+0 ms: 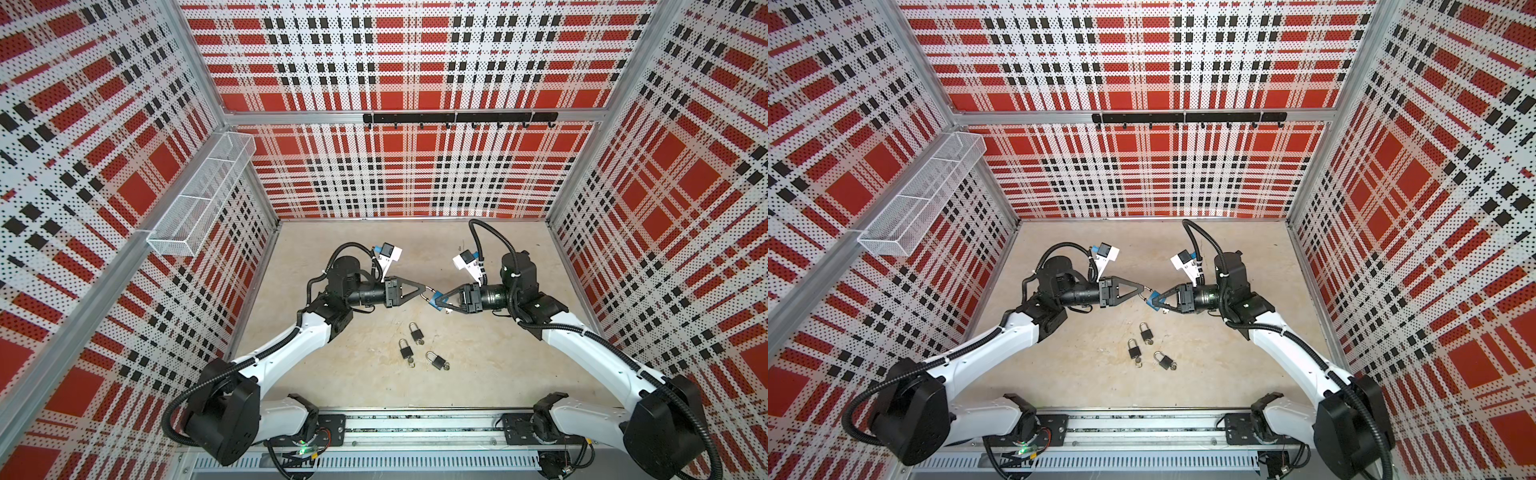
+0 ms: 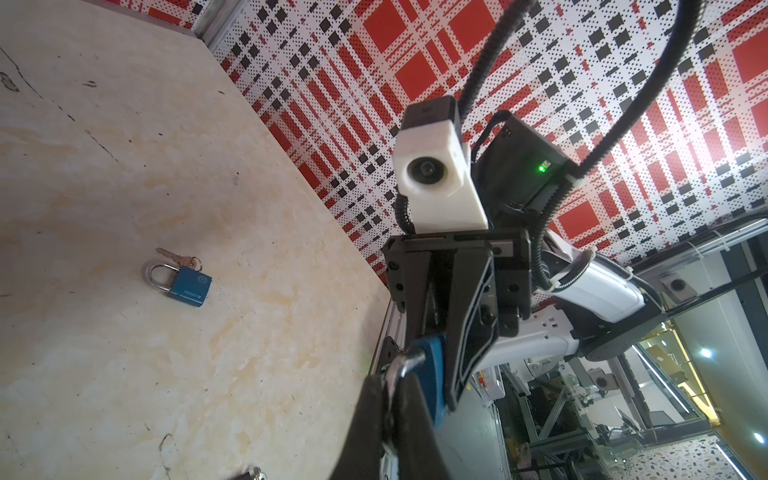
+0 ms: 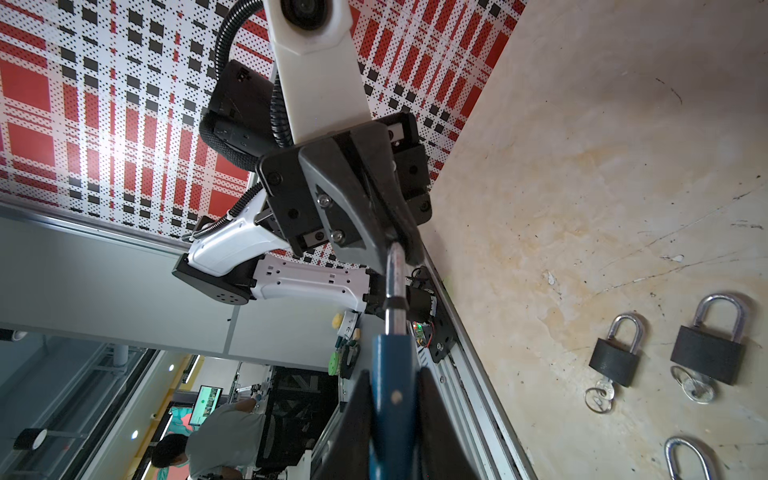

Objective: Lock with the key

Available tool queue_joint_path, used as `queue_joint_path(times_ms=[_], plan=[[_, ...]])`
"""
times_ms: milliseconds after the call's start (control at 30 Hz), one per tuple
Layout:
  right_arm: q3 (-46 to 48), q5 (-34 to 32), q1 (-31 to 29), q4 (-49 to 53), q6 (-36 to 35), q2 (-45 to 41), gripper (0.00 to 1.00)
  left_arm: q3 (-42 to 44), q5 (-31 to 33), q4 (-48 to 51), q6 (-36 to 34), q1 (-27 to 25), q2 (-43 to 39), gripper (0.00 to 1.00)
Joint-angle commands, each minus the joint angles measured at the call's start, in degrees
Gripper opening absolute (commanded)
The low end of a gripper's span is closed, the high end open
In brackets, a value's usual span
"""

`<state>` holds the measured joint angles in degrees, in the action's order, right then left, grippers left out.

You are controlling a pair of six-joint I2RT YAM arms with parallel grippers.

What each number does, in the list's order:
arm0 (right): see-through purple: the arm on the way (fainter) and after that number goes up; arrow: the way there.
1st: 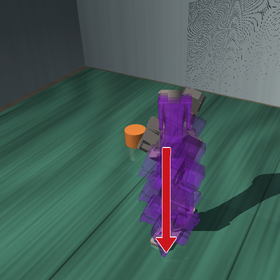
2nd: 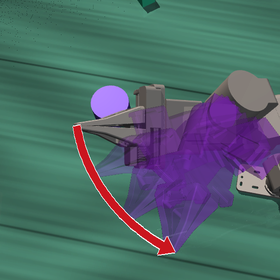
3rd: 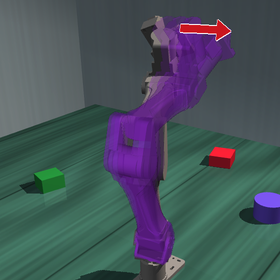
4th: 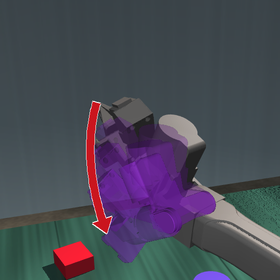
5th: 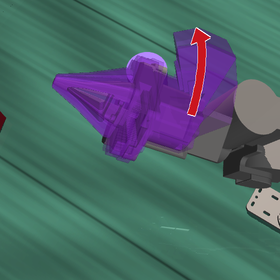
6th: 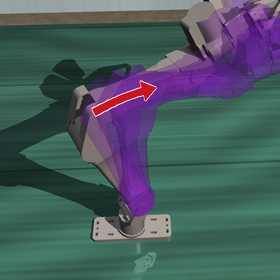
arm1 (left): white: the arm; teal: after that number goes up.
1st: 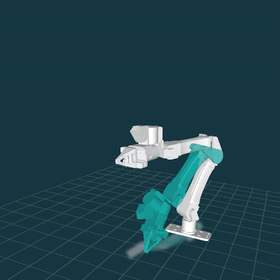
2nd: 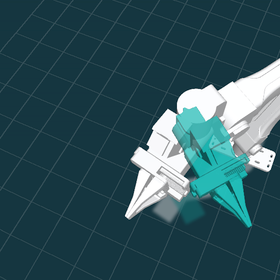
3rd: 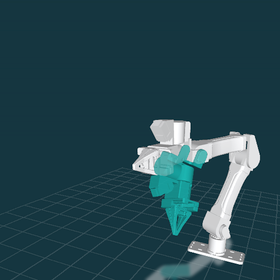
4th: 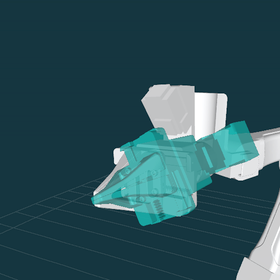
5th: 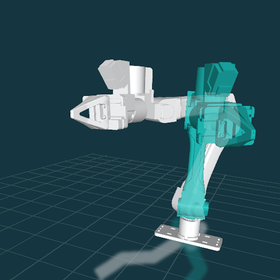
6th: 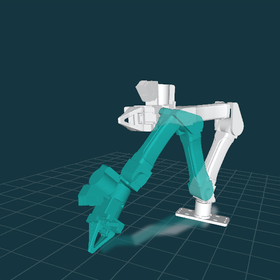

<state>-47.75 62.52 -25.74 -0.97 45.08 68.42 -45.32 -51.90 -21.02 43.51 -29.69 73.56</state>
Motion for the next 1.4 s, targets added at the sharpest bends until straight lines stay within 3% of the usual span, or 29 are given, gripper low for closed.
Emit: queue_joint_path(times_ms=[0,933,1133,1367], plan=[[-1.2,2.8,-1.0,-14.5,1.9,-0.4,0.00,0.0,0.9,2.6,-0.7,-3.2,1.8,0.00],[-3.9,-1.0,0.8,-18.3,1.5,6.5,0.00,4.0,2.3,2.8,1.4,-12.2,-3.1,0.00],[-3.1,-0.3,0.9,-19.2,2.3,6.9,0.00,3.3,3.6,3.8,0.8,-10.4,-3.3,0.00],[-3.2,-2.4,0.6,-7.8,-5.4,4.8,0.00,-0.5,1.2,4.1,1.4,-6.5,-2.6,0.00]])
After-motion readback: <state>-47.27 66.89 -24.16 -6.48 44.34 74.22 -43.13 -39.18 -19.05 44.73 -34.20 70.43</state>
